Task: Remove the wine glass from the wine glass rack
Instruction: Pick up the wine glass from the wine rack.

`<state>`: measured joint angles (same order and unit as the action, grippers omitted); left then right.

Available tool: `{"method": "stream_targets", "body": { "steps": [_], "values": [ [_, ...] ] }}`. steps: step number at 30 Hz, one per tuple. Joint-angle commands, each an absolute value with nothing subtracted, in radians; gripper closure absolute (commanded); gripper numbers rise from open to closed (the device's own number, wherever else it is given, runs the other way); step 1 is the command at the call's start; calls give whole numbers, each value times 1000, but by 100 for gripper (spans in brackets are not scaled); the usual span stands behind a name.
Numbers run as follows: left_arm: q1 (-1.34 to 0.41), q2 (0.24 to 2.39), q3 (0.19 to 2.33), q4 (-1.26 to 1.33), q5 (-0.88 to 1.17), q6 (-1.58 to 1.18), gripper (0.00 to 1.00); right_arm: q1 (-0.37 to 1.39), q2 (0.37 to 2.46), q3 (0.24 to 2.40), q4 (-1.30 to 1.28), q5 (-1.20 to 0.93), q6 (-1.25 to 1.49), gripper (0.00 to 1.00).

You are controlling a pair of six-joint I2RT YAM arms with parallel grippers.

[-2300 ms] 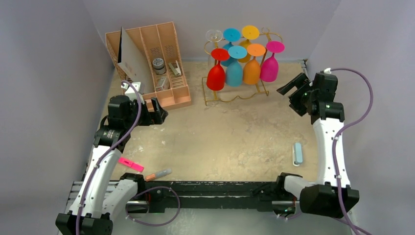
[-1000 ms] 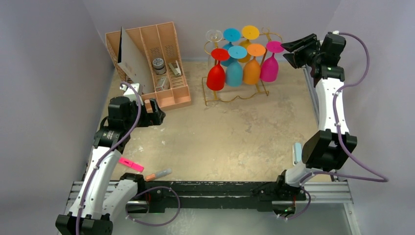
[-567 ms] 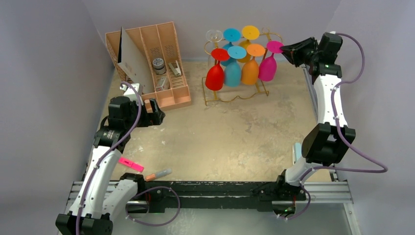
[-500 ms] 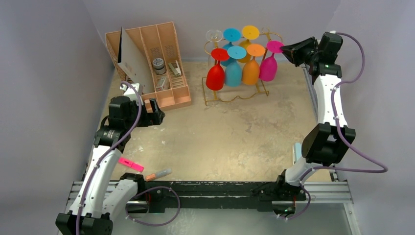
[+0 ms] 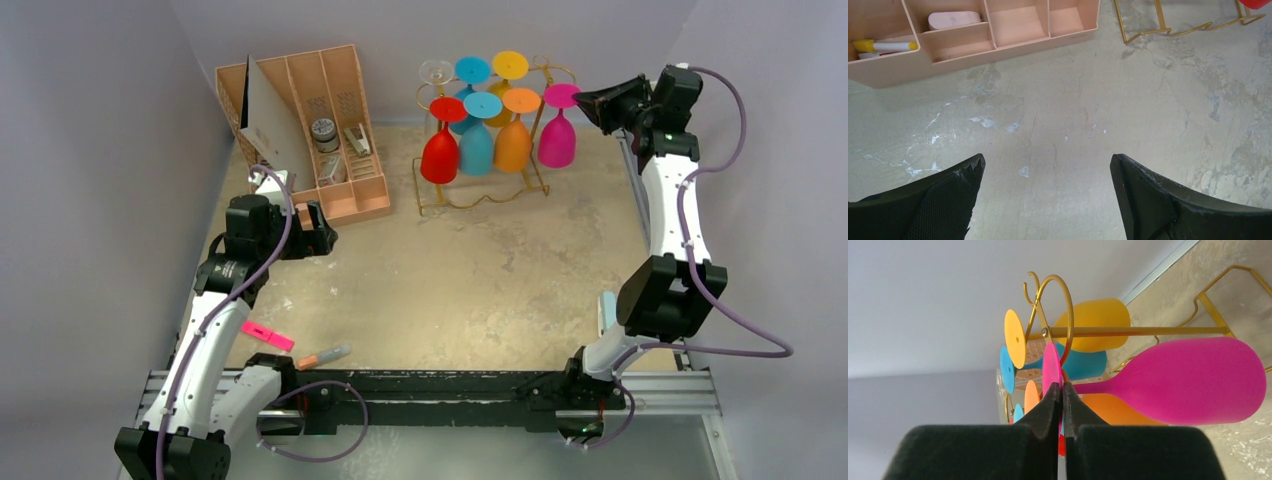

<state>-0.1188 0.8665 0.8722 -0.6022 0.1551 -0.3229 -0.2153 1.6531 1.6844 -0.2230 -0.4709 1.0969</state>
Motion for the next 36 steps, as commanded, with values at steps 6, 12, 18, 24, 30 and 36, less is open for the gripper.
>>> {"method": "stream_targets", "body": {
  "steps": [6,12,18,24,30,36],
  "values": [
    [-117,877,883,-595,149,-334,6,-218,1598,1671,-142,-548,1180,100],
    [-117,873,884,-601,150,-333,6,-219,1561,1653,-160,-528,1171,100],
    [-117,868,883,-603,151,-331,6,-218,1524,1634,-197,-480,1134,100],
    [-117,862,884,-606,150,-331,6,-221,1503,1624,-226,-459,1110,100],
    [-117,852,888,-617,122,-327,1,-220,1488,1601,-239,-465,1094,100],
    [-117,831,896,-642,29,-323,0,-221,1438,1559,-259,-467,1030,100]
  ]
}}
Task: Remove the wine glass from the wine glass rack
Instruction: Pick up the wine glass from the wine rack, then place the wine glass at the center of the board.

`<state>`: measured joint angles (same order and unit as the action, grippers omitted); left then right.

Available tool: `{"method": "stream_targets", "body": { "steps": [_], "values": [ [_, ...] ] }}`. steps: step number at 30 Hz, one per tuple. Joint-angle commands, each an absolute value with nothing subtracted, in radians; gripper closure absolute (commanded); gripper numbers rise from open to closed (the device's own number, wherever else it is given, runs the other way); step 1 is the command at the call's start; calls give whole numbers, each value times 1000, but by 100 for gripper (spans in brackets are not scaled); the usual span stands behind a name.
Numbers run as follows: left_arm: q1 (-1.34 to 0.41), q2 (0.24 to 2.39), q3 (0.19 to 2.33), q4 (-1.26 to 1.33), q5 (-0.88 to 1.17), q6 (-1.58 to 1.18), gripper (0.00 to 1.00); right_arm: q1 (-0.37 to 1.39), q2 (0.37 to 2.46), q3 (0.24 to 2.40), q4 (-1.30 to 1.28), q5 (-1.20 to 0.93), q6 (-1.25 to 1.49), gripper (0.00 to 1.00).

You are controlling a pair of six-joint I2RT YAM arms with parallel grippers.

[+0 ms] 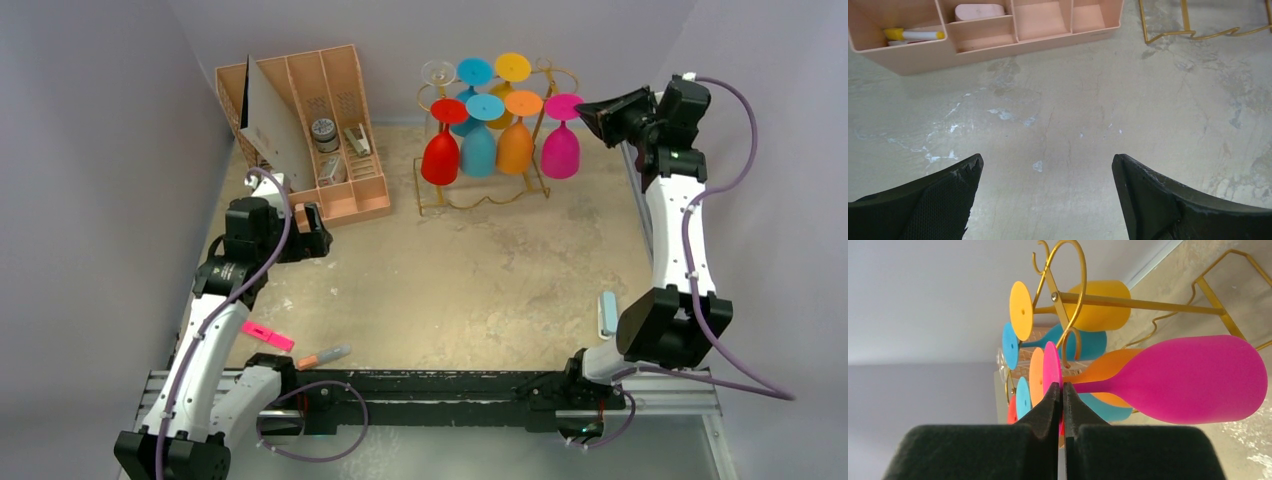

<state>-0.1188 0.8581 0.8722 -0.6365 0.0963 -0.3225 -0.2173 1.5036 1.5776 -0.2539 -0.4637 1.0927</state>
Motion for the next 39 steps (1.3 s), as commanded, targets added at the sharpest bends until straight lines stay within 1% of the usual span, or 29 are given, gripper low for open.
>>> {"method": "stream_targets", "body": {
  "steps": [1,7,12,14,16,18,20,22,24,26,28,31,33,35,39],
  "values": [
    [-117,828,895,-638,35,-325,0,-220,1426,1550,-258,-468,1021,100],
    [-102,861,902,-630,42,-323,0,-221,1291,1469,-285,-415,905,100],
    [-80,890,896,-604,116,-351,0,-222,1168,1345,-312,-461,803,100],
    [-75,900,894,-598,136,-363,1,-216,1098,1252,-286,-520,781,100],
    [-75,914,898,-604,165,-361,3,-213,1042,1128,-200,-616,806,100],
    [-75,926,898,-601,242,-344,7,-206,1003,1038,-159,-703,812,100],
    [-75,939,894,-560,367,-314,9,-184,971,976,-160,-759,781,100],
    [-75,962,905,-530,472,-278,10,-142,952,949,-175,-793,739,100],
    [-75,999,917,-498,592,-283,12,-51,950,961,-245,-796,653,100],
    [-82,1028,912,-445,767,-335,14,45,953,985,-322,-770,564,100],
    [-116,1031,881,-354,867,-414,14,119,948,968,-328,-774,527,100],
    [-248,1016,835,-218,883,-492,13,215,936,901,-276,-797,516,100],
    [-341,1034,834,-187,869,-516,14,289,935,866,-252,-800,510,100],
    [-382,1054,829,-147,861,-565,15,358,934,835,-204,-819,526,100],
    [-422,1060,809,19,907,-645,21,413,918,783,-77,-836,578,100]
  ]
}}
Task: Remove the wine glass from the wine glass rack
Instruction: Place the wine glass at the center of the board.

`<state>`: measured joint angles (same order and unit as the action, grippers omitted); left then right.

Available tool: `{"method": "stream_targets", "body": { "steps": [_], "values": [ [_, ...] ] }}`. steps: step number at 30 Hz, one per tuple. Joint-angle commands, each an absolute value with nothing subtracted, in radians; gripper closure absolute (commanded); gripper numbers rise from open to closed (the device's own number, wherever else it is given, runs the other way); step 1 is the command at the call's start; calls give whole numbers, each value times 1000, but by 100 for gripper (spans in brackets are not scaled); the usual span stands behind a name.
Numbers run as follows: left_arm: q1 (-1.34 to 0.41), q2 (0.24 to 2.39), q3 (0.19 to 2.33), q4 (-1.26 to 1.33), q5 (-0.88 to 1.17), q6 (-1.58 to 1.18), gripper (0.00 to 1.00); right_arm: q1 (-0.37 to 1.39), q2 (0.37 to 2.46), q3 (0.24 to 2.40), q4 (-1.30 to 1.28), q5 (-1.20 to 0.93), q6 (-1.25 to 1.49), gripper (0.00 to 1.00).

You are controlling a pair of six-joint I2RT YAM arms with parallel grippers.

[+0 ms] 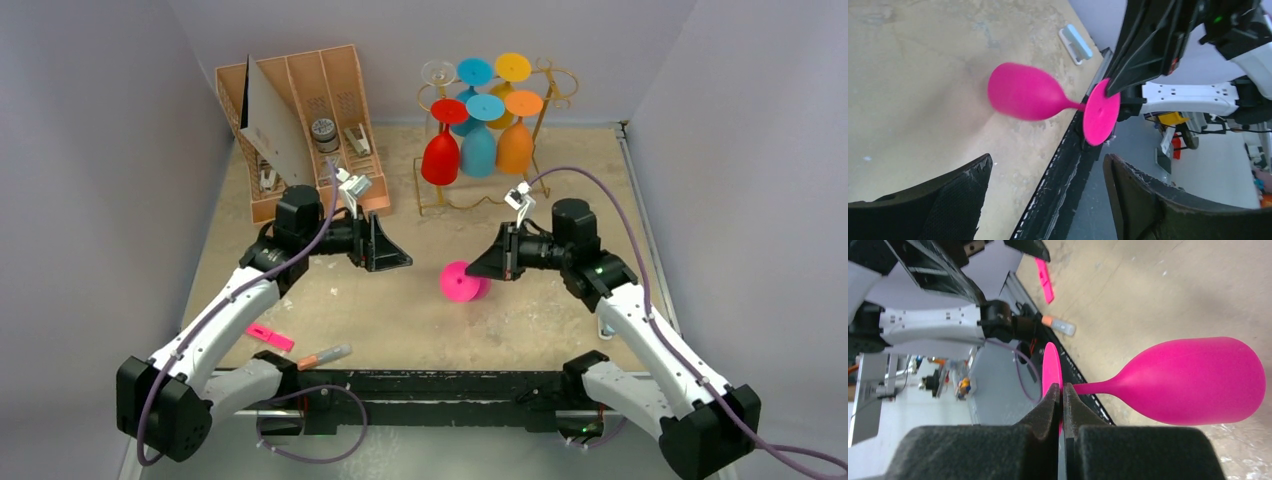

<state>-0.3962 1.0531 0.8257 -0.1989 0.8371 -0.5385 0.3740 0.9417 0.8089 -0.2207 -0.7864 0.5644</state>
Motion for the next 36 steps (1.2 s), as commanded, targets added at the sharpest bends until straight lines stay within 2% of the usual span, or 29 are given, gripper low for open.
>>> {"method": "stream_targets", "body": {
  "steps": [1,5,7,12,15,18,21,22,23,25,27,30,33,36],
  "values": [
    [-439,1068,811,43,911,-653,21,423,921,785,-71,-838,572,100],
    [-504,1127,838,26,909,-643,32,446,944,804,-51,-850,568,100],
    [-540,1148,841,50,916,-650,41,452,957,808,-21,-863,583,100],
    [-611,1149,828,139,915,-690,44,456,990,769,151,-909,713,100],
    [-628,1129,804,160,889,-701,60,461,988,756,174,-892,721,100],
    [-650,1133,775,167,870,-708,85,467,987,747,185,-880,721,100],
    [-654,1123,755,206,860,-728,100,472,996,743,183,-907,723,100],
    [-655,1126,757,210,858,-730,100,473,998,741,180,-909,723,100],
    [-656,1131,761,211,858,-730,100,474,998,736,175,-906,725,98],
    [-656,1132,766,203,846,-725,100,474,991,727,163,-878,727,78],
    [-657,1117,761,190,811,-710,100,474,978,719,135,-847,722,54],
    [-657,1075,766,107,756,-653,100,474,952,708,97,-826,701,35],
    [-657,1027,765,55,709,-618,100,474,922,654,203,-850,752,25],
    [-657,1008,764,61,697,-625,100,486,918,518,579,-858,961,24]
  ]
}}
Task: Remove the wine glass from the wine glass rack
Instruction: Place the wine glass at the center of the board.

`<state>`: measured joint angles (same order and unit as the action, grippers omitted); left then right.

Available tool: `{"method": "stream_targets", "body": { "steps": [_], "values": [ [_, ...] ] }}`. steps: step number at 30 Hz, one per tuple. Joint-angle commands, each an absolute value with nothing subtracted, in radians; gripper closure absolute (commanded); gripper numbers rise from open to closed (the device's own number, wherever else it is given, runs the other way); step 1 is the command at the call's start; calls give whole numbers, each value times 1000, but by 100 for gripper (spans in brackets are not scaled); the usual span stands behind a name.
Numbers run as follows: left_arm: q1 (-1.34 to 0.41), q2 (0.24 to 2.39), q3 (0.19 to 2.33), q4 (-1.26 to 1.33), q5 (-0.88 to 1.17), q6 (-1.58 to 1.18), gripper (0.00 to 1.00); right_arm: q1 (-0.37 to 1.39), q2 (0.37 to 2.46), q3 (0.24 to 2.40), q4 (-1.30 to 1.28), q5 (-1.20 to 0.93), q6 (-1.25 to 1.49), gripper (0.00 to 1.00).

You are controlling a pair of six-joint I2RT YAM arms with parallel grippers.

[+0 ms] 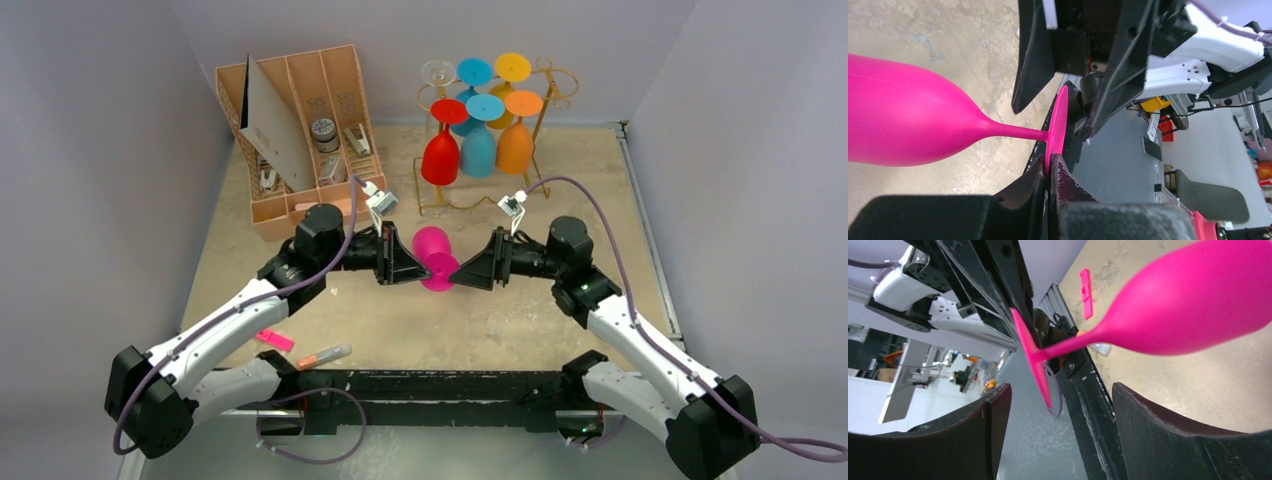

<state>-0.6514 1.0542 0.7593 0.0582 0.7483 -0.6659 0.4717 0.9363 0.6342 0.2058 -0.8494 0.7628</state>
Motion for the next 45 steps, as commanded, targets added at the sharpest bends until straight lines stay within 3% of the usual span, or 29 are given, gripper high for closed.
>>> {"method": "stream_targets", "body": {
  "steps": [1,3,6,13,18,23,24,31,36,42,45],
  "values": [
    [-658,1009,765,69,701,-629,100,494,928,485,672,-852,998,25],
    [-657,1017,775,77,712,-631,100,510,947,452,736,-829,1020,27],
    [-657,1020,786,75,713,-631,100,533,957,432,766,-797,1003,42],
    [-657,1019,774,67,706,-657,100,592,1008,418,884,-758,970,63],
    [-657,1029,792,82,715,-685,100,598,1077,383,1016,-715,990,99],
    [-657,1022,805,18,692,-648,100,603,1118,347,1178,-723,1028,100],
    [-658,1024,819,5,699,-635,97,604,1120,344,1182,-729,1027,100],
    [-654,1016,925,-264,636,-531,18,609,1108,329,1177,-826,896,100],
    [-561,1026,1022,-481,640,-467,10,624,1024,339,886,-889,612,100],
    [-445,1069,1082,-627,759,-378,7,730,903,467,169,-917,-121,100],
    [-445,1112,1109,-646,822,-347,6,778,841,471,18,-880,-446,100]
  ]
}}
